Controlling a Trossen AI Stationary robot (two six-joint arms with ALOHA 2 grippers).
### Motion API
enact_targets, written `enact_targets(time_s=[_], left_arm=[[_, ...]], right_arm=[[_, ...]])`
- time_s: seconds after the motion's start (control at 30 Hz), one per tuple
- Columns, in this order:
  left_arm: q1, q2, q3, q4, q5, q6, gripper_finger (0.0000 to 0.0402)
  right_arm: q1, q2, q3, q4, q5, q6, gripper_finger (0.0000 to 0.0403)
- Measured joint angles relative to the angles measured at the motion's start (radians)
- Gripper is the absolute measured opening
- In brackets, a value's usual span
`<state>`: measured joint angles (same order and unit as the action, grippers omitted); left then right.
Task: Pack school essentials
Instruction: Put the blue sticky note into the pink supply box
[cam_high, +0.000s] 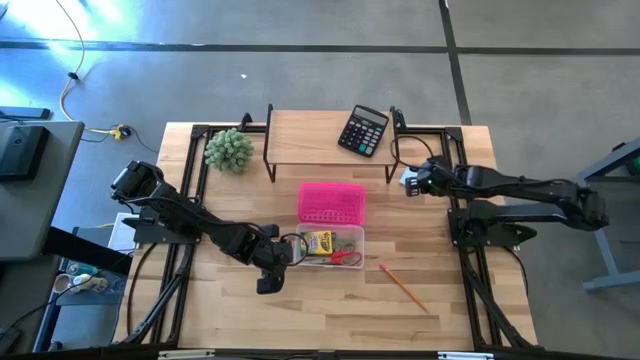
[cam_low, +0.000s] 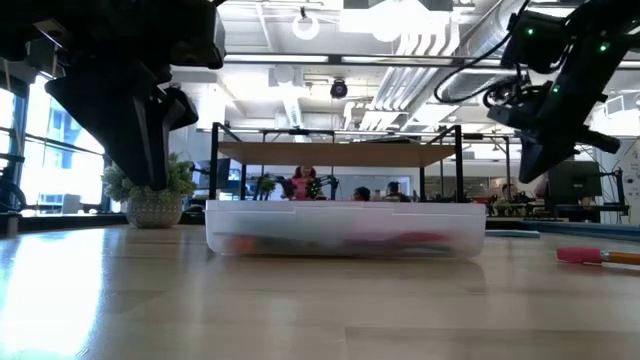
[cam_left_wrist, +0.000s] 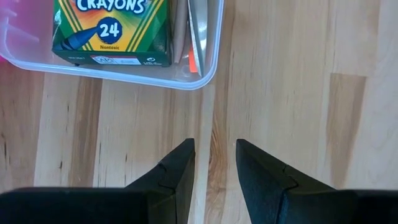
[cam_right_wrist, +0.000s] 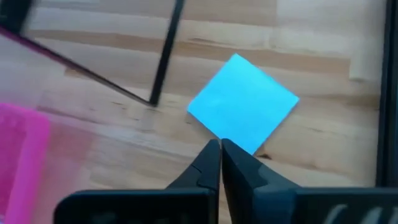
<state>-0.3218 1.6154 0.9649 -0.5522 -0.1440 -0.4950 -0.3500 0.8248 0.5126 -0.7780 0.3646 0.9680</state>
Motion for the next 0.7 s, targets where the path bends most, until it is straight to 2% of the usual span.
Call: enact_targets(time_s=[0.1,0.43,0.7], left_arm=[[0.0,0.0,0.0,0.003,-0.001,0.0,0.0106],[0.0,0.0,0.0,0.006,-0.018,0.0,0.0106],[0.0,0.0,0.0,0.022,-0.024,0.0,0.0106]], right_arm=[[-0.004,0.0,-0.022,0.008,-0.008,0.043,0.0015],[-0.006,0.0,-0.125,0.154,-0.032,0.152,0.0002],[-0.053,0.002,-0.157,0.165,0.009,0.203,0.0]])
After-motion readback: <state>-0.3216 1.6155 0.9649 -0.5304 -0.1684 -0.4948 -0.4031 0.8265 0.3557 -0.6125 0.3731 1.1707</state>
